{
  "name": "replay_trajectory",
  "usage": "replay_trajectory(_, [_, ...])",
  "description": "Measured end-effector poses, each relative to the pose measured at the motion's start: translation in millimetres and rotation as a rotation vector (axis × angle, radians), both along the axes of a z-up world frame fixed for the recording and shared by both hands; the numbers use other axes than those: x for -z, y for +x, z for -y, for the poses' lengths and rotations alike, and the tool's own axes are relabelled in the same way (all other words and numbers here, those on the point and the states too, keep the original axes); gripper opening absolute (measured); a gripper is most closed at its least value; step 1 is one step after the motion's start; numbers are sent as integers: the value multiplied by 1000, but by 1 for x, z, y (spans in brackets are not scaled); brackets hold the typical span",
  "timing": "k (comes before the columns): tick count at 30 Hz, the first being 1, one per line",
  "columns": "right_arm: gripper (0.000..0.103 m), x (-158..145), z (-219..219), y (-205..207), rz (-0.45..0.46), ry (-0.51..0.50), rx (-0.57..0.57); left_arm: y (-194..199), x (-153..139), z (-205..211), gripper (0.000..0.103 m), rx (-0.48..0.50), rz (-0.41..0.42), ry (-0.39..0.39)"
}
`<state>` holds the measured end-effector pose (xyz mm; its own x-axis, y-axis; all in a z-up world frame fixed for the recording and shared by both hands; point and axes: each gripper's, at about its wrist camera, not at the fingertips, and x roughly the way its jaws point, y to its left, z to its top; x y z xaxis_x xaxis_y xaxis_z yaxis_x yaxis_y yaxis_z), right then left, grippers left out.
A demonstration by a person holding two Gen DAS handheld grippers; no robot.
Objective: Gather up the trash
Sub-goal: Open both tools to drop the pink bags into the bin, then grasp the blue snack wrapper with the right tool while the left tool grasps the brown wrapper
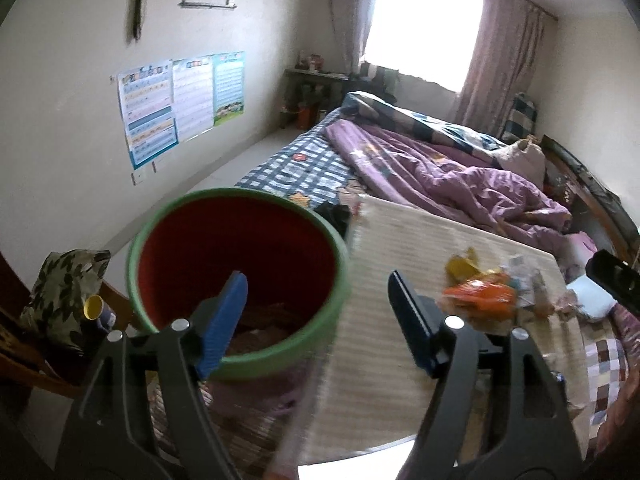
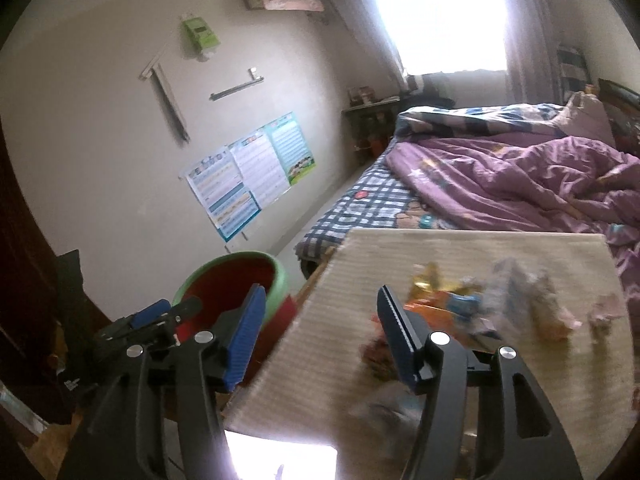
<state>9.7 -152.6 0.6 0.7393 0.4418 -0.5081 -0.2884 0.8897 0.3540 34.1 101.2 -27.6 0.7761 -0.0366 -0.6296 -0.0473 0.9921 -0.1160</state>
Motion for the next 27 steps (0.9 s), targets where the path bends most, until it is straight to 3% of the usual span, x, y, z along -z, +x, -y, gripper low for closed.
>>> replay_trajectory(8, [60, 26, 85, -25, -58, -53, 73, -23, 7, 68, 72, 43, -22, 7])
replay_trajectory(14, [60, 61, 130, -30, -151, -87, 102, -34, 24, 109, 72, 80, -80, -48])
replay_trajectory(20, [60, 89, 156, -37, -238, -97, 85, -42, 44, 166, 72, 230, -146, -71])
replay_trajectory(23, [60, 96, 162, -44, -265, -98, 66, -44, 53, 187, 72, 297, -178, -41])
replay_trajectory(25, [60, 101, 165, -48, -283, -99, 52, -44, 60, 196, 72, 305, -197, -2])
replay_trajectory(27, [60, 104, 164, -50, -308, -93, 31, -41, 65, 193, 72, 289, -222, -13])
